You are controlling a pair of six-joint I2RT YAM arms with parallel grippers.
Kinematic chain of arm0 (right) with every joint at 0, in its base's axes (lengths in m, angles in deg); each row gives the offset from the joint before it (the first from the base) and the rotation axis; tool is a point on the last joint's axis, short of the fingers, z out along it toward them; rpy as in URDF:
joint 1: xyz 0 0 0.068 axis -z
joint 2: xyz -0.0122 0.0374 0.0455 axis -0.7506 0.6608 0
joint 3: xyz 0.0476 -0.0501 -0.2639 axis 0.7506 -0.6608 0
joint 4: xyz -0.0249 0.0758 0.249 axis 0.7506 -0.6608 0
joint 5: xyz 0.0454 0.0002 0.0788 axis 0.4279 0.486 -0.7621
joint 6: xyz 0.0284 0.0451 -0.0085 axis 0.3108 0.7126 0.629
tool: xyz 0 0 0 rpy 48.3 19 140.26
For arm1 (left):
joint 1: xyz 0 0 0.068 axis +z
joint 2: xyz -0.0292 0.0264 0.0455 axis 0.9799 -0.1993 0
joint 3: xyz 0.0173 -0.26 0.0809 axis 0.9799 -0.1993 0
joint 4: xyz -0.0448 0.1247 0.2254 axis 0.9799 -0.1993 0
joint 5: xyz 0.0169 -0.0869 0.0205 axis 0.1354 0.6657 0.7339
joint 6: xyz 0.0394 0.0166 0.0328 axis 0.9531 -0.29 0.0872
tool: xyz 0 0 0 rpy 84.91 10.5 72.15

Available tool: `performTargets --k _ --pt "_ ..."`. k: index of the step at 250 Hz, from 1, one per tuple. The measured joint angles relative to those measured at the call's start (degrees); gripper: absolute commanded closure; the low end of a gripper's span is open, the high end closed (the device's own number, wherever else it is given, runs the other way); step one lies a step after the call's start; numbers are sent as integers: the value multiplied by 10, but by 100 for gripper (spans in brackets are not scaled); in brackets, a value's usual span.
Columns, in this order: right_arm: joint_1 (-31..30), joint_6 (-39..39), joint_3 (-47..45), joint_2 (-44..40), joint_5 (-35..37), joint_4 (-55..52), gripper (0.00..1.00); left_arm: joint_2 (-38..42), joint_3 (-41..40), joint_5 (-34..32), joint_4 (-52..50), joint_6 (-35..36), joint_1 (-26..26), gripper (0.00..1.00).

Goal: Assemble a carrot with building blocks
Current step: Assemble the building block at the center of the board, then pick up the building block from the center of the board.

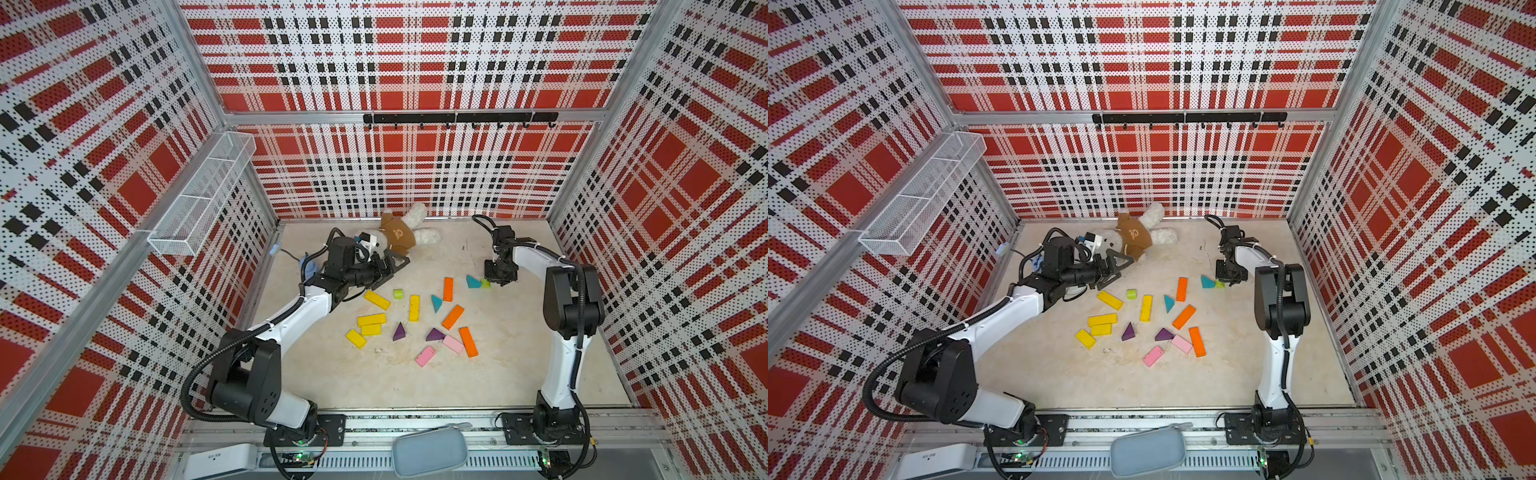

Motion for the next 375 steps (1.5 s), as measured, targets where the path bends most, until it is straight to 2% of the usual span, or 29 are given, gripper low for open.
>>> performTargets --k 172,199,222,248,292,338,375 --pt "0 -4 20 13 -9 -14 64 0 0 2 0 0 0 1" --pt "-2 -2 11 -3 -10 -14 62 0 0 2 0 0 0 1" --pt "-10 3 -17 -48 -9 -10 61 0 0 0 0 0 5 0" --pt "-43 12 -45 -111 -2 -9 60 1 0 -6 0 -3 18 1" --pt "-148 32 -59 -167 12 10 54 22 -10 -34 0 -8 78 1" --pt "-250 48 -30 -124 16 15 51 49 -16 -52 0 -16 131 1" --pt "-290 54 9 -66 25 11 48 51 -16 -52 2 -23 138 0"
